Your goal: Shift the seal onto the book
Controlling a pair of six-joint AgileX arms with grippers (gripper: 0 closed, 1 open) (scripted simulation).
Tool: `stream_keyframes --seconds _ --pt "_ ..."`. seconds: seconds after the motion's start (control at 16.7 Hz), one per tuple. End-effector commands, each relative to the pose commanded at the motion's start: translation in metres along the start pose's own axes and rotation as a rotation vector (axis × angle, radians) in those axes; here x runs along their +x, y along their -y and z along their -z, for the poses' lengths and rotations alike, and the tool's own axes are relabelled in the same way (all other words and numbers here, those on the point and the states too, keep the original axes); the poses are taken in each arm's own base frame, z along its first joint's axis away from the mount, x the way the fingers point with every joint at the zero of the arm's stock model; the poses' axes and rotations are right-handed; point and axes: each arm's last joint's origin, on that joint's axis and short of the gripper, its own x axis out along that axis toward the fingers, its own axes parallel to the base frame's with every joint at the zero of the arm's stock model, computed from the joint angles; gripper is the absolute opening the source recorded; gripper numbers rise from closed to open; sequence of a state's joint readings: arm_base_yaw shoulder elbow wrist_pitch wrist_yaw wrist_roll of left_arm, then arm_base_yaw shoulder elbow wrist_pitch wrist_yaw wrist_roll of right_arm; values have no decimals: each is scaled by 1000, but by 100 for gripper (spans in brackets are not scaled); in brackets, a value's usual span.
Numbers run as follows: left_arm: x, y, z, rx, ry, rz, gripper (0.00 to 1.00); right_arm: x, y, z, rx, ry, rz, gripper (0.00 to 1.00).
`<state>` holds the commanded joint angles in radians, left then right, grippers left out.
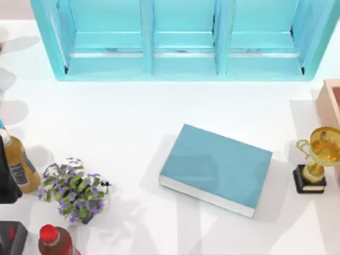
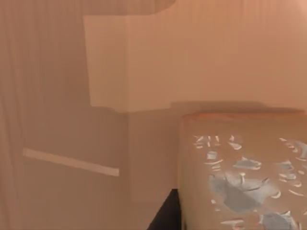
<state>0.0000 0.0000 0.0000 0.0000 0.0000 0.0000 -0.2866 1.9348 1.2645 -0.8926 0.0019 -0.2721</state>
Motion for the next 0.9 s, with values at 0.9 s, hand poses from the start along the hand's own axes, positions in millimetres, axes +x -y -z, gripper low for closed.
stream_keyframes --seconds 0.9 --pt "0 0 0 0 0 0 100 -120 -91 -34 154 75 -34 0"
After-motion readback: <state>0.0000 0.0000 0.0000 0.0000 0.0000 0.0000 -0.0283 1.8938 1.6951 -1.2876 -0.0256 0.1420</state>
